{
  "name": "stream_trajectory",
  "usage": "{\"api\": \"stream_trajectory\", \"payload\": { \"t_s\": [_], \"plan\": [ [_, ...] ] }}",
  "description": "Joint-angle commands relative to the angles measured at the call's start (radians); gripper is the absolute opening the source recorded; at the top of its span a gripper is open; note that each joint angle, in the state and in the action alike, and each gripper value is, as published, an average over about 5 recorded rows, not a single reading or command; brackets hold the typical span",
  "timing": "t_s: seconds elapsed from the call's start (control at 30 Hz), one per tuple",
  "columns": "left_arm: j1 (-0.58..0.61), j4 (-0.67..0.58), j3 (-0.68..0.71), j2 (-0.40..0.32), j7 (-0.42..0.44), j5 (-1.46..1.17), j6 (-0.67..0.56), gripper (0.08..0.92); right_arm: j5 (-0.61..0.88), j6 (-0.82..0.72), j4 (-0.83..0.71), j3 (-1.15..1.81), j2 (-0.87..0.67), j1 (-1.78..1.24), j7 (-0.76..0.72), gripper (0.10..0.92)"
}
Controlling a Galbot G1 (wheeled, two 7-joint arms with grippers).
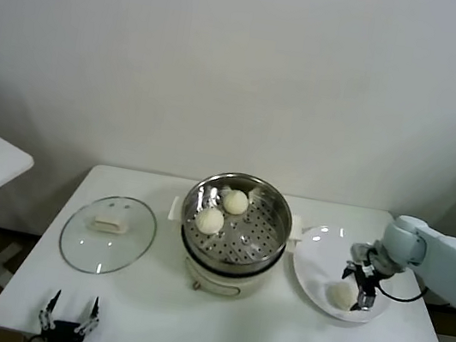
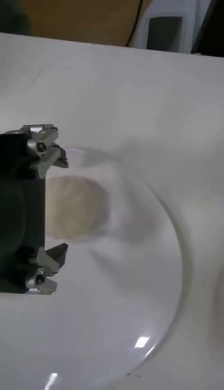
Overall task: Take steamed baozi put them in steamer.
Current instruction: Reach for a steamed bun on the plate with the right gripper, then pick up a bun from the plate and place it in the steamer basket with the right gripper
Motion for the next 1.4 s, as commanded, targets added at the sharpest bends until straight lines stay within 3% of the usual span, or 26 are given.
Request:
{"api": "stream_trajectory", "payload": {
  "t_s": [0.03, 0.3, 0.7, 0.93, 1.07, 1.2, 1.4],
  "plan": [
    [0.000, 0.004, 0.000, 0.000, -0.003, 0.003, -0.004, 0.823, -0.032, 0.002, -0.020, 0.068, -0.001, -0.068, 0.016, 0.758],
    [0.001, 0.002, 0.001, -0.001, -0.007, 0.006, -0.006, 0.823, -0.021, 0.012, 0.027, 0.036, -0.016, 0.002, 0.004, 0.663],
    [-0.002, 0.010, 0.005, -0.016, -0.012, 0.029, -0.005, 0.823, 0.223, 0.257, 0.216, -0.479, 0.044, 0.790, -0.125, 0.636],
    [0.000, 0.010, 0.014, -0.026, -0.017, 0.045, -0.008, 0.823, 0.289, 0.374, 0.358, -0.353, 0.148, 0.947, -0.178, 0.629],
    [0.005, 0.003, 0.016, -0.030, -0.019, 0.048, -0.009, 0.823, 0.239, 0.402, 0.461, -0.221, 0.209, 0.913, -0.160, 0.628],
    [0.013, -0.006, 0.014, -0.031, -0.023, 0.047, -0.012, 0.823, 0.097, 0.428, 0.539, -0.146, 0.276, 0.834, -0.117, 0.628],
    [0.018, -0.012, 0.012, -0.030, -0.026, 0.045, -0.015, 0.823, -0.087, 0.425, 0.549, -0.142, 0.368, 0.664, -0.058, 0.629]
  ]
}}
